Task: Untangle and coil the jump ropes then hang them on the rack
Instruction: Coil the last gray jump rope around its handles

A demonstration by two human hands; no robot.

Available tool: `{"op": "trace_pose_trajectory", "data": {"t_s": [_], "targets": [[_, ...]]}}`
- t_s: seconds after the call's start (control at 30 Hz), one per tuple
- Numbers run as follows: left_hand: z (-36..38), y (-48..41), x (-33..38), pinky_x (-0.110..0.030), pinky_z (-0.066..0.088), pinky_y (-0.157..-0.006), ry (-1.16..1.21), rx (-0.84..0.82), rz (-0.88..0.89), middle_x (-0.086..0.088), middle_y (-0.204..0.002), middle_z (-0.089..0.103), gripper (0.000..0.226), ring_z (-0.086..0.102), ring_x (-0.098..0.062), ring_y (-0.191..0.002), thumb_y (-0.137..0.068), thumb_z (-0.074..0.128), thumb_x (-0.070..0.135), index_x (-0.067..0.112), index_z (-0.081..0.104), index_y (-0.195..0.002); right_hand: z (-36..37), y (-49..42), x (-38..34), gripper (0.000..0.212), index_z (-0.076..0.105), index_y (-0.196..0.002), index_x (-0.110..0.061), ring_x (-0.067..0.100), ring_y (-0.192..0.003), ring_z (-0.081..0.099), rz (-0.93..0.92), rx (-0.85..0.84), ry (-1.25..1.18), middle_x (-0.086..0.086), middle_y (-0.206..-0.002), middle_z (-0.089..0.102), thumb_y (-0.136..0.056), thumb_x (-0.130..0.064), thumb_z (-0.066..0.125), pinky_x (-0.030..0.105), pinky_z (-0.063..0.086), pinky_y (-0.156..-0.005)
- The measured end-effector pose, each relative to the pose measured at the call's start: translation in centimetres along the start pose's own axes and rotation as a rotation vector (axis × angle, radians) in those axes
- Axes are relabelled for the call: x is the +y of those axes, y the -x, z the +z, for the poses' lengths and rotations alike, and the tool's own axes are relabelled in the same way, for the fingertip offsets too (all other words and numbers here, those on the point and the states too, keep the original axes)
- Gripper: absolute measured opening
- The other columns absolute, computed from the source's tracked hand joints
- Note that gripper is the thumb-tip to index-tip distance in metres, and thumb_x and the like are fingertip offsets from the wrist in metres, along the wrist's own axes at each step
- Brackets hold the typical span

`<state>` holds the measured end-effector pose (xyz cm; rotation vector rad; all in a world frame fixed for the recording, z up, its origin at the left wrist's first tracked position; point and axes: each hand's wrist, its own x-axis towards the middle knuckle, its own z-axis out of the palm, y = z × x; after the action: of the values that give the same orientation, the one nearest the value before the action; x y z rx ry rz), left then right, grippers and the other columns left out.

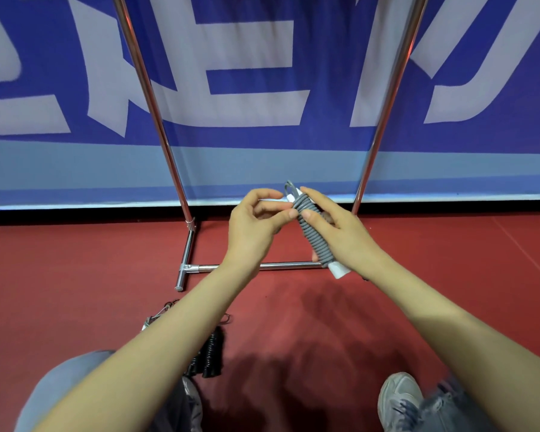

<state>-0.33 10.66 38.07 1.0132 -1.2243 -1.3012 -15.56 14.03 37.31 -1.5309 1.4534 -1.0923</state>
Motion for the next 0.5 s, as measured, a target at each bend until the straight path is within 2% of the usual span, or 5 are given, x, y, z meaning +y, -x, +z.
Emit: {"op": "trace_pose_trajectory", "data": {"t_s": [0.07, 0.2, 0.33, 0.4, 0.5], "targets": [[-0.2, -0.2, -0.2, -0.018, 0.045, -0.056, -0.011, 0.01, 0.022, -0.004, -0.074, 0.067, 0.025, 0.055, -0.012, -0.057, -0.075, 0.076, -0.004, 0.011, 0.061, -0.088, 0.0, 0.2, -0.3, 0.04, 0.043, -0.133, -0.051, 0.026, -0.054, 0.068, -0.028, 0.032, 0.059, 0.001, -0.074, 0.066, -0.098, -0.035, 0.052, 0.036, 0.059, -0.057], [-0.8, -0.3, -0.7, -0.023, 0.051, -0.068, -0.019, 0.023, 0.035, -0.008, -0.073, 0.068, 0.011, 0.061, -0.014, -0.065, -0.075, 0.077, 0.002, 0.006, 0.068, -0.079, -0.1, 0.4, -0.9, 0.042, 0.042, -0.135, -0.05, 0.013, -0.055, 0.066, -0.069, 0.048, 0.121, 0.005, -0.084, 0.069, -0.098, -0.035, 0.052, 0.018, 0.052, -0.055], [-0.9, -0.3, -0.8, -0.024, 0.053, -0.076, 0.01, -0.016, 0.029, -0.002, -0.075, 0.071, 0.004, 0.063, -0.011, -0.071, -0.08, 0.073, 0.005, 0.008, 0.07, -0.079, 0.4, 0.0, -0.9, 0.041, 0.043, -0.132, -0.047, 0.03, -0.054, 0.066, -0.042, -0.005, -0.112, 0.018, -0.091, 0.067, -0.098, -0.025, 0.052, 0.036, 0.056, -0.054], [-0.8, -0.3, -0.4, -0.027, 0.052, -0.082, 0.048, -0.062, -0.001, -0.002, -0.081, 0.072, 0.006, 0.063, -0.012, -0.078, -0.085, 0.069, 0.007, 0.01, 0.068, -0.08, 0.2, -0.2, -1.0, 0.042, 0.043, -0.136, -0.039, 0.031, -0.051, 0.064, -0.022, -0.031, -0.234, 0.019, -0.089, 0.066, -0.099, -0.021, 0.051, 0.034, 0.055, -0.049], [-0.7, -0.4, 0.3, -0.032, 0.054, -0.089, 0.296, -0.157, -0.166, -0.007, -0.087, 0.069, 0.009, 0.065, -0.018, -0.082, -0.087, 0.063, 0.002, 0.008, 0.059, -0.082, -0.3, -0.2, -1.2, 0.038, 0.048, -0.13, -0.041, 0.033, -0.049, 0.061, 0.028, -0.125, -0.379, 0.015, -0.082, 0.066, -0.096, -0.025, 0.051, 0.031, 0.052, -0.046]]}}
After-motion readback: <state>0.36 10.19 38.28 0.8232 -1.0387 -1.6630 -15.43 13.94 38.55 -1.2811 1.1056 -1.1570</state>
